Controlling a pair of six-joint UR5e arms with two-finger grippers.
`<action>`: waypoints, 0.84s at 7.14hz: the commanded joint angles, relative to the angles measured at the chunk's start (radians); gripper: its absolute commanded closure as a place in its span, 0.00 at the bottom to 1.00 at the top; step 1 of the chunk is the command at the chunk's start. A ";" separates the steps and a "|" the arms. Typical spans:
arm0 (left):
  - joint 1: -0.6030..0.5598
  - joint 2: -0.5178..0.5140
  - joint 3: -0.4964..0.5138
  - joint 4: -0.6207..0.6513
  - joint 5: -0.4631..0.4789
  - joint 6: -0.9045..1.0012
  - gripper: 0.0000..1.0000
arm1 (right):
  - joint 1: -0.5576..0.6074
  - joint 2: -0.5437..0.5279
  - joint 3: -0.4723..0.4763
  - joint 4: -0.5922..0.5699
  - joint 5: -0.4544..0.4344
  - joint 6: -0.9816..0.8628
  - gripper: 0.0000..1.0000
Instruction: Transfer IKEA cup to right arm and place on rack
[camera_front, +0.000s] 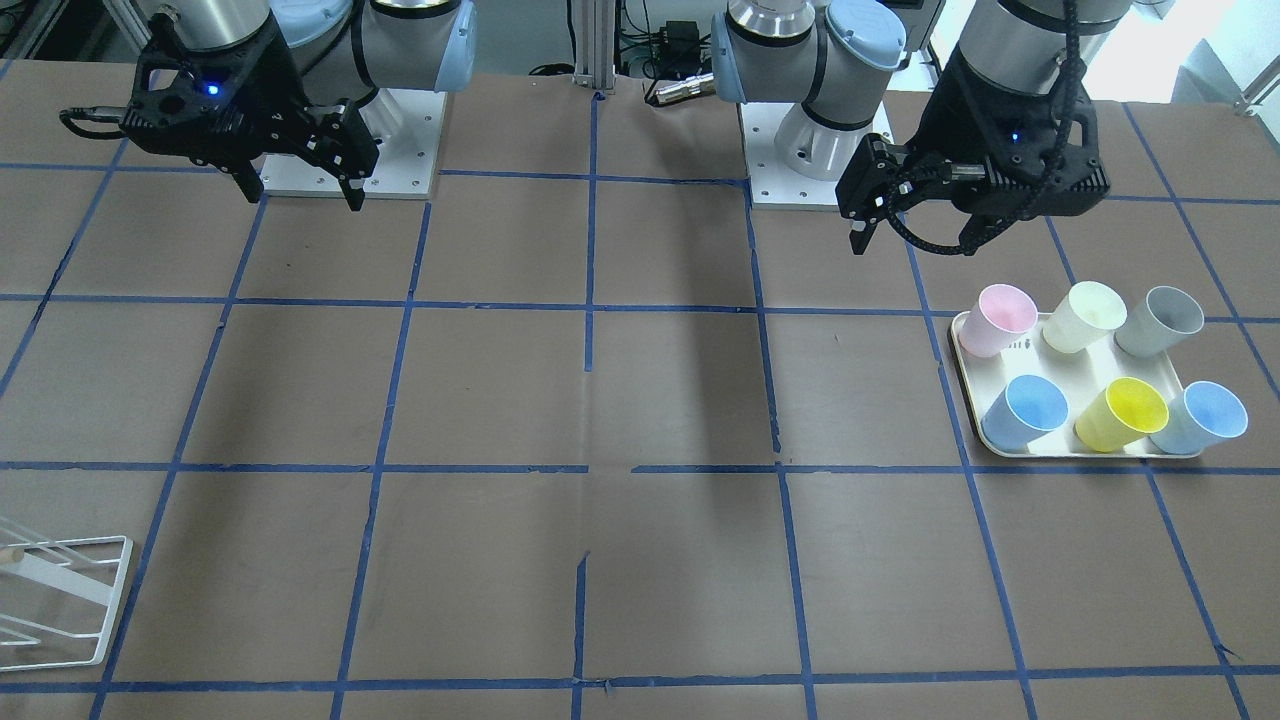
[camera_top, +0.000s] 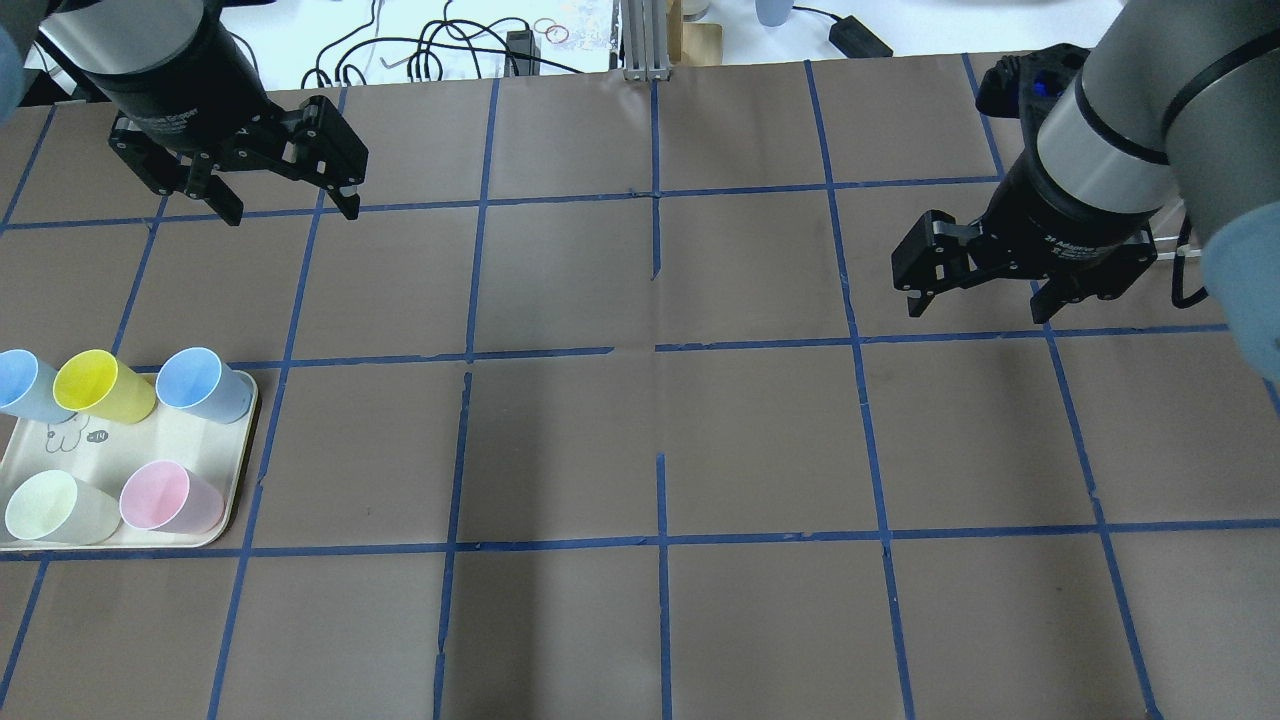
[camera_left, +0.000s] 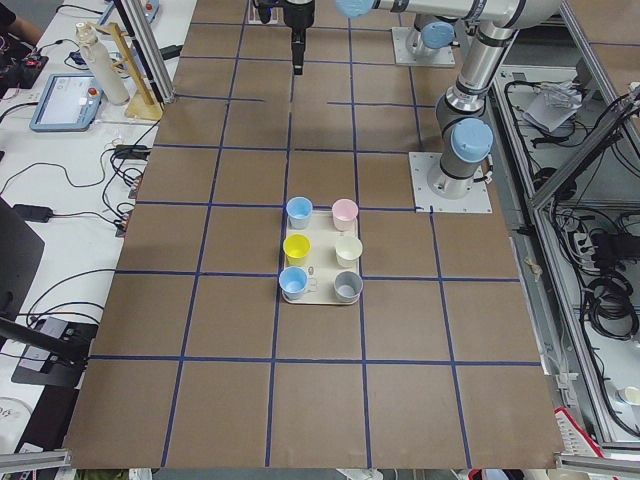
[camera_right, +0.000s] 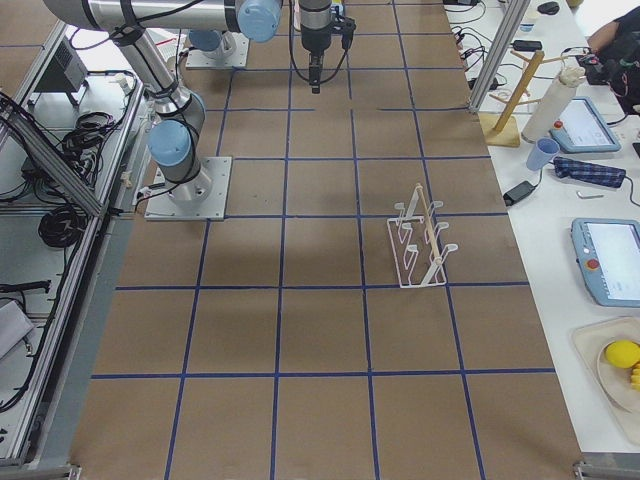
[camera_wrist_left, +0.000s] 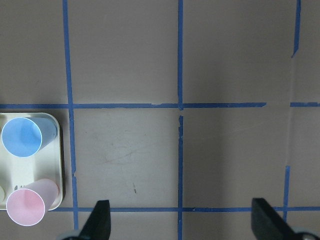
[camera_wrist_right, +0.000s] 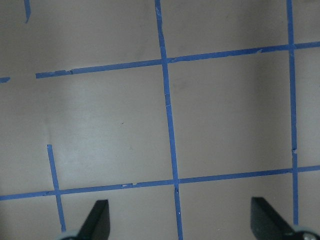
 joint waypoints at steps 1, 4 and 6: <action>0.000 0.004 -0.005 0.000 0.000 0.001 0.00 | -0.001 0.000 0.000 -0.004 0.000 0.001 0.00; 0.015 0.015 -0.031 -0.015 0.003 0.043 0.00 | -0.001 0.000 0.002 -0.001 0.000 0.001 0.00; 0.153 0.028 -0.098 -0.018 0.020 0.254 0.00 | 0.001 -0.003 0.002 0.002 -0.002 0.002 0.00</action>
